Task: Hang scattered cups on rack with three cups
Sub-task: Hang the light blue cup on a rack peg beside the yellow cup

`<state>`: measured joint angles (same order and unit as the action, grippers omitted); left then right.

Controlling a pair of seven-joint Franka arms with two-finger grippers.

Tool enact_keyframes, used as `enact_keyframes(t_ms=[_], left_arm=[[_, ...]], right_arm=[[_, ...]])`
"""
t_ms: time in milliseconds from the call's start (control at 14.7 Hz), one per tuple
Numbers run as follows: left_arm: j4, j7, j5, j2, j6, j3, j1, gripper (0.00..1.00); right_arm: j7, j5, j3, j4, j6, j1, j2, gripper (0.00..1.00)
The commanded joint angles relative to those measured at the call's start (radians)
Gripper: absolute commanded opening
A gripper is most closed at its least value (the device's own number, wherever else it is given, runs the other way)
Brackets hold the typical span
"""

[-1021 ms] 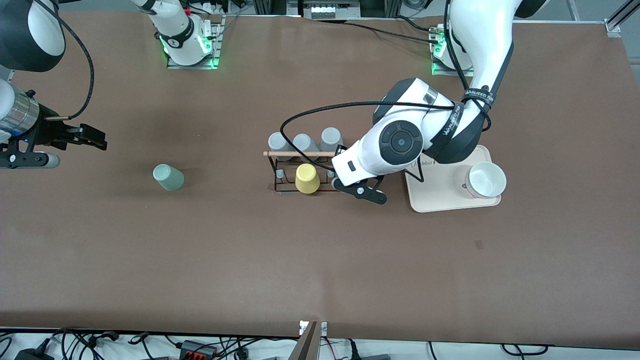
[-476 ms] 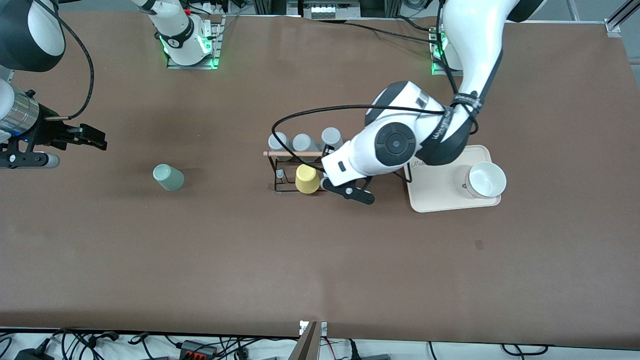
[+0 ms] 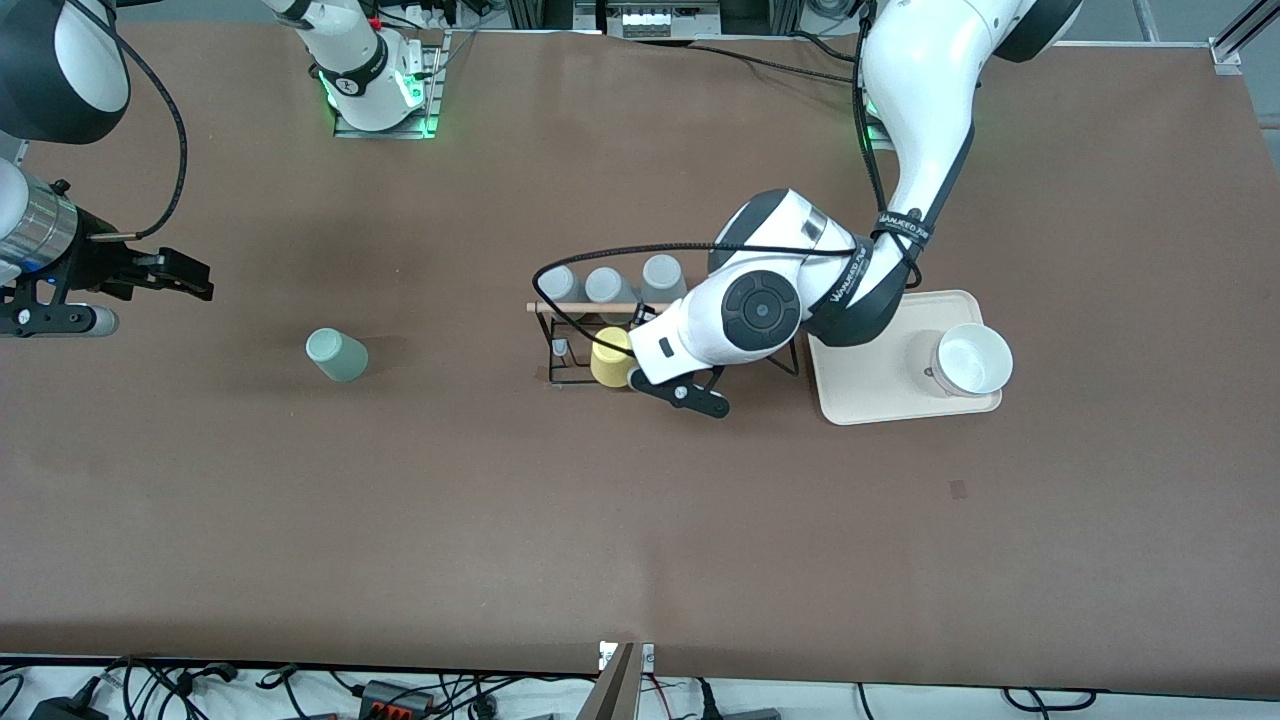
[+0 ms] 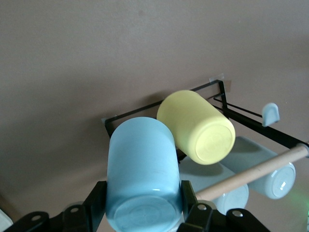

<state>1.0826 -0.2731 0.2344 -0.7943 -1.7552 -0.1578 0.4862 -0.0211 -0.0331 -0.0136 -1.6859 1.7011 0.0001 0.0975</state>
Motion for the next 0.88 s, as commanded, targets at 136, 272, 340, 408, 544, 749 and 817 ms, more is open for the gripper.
enact_keyframes(t_ms=[136, 272, 340, 408, 544, 749, 817], left_arm=[[-0.026, -0.003, 0.006, -0.057, -0.017, 0.012, 0.012, 0.05], [-0.026, -0.005, 0.005, -0.065, -0.017, 0.012, 0.011, 0.09], [-0.027, -0.008, 0.005, -0.063, -0.013, 0.014, 0.009, 0.26], [-0.027, -0.006, 0.005, -0.056, -0.007, 0.012, 0.002, 0.85], [-0.036, -0.014, 0.006, -0.025, 0.025, 0.024, -0.005, 1.00], [-0.036, -0.038, 0.006, 0.068, 0.092, 0.047, -0.052, 1.00], [-0.032, -0.040, 0.006, 0.113, 0.132, 0.053, -0.086, 1.00]], right_arm=[[-0.005, 0.012, 0.001, 0.012, -0.005, -0.008, 0.005, 1.00], [-0.005, 0.012, 0.001, 0.011, -0.005, -0.008, 0.005, 1.00], [-0.005, 0.012, 0.001, 0.011, -0.005, -0.008, 0.005, 1.00], [-0.005, 0.012, 0.000, 0.009, -0.006, -0.008, 0.004, 1.00], [-0.006, 0.012, 0.000, 0.009, -0.006, -0.009, 0.005, 1.00], [-0.010, 0.012, 0.000, 0.009, -0.006, -0.009, 0.005, 1.00], [-0.011, 0.012, 0.000, 0.008, -0.006, -0.011, 0.004, 1.00]])
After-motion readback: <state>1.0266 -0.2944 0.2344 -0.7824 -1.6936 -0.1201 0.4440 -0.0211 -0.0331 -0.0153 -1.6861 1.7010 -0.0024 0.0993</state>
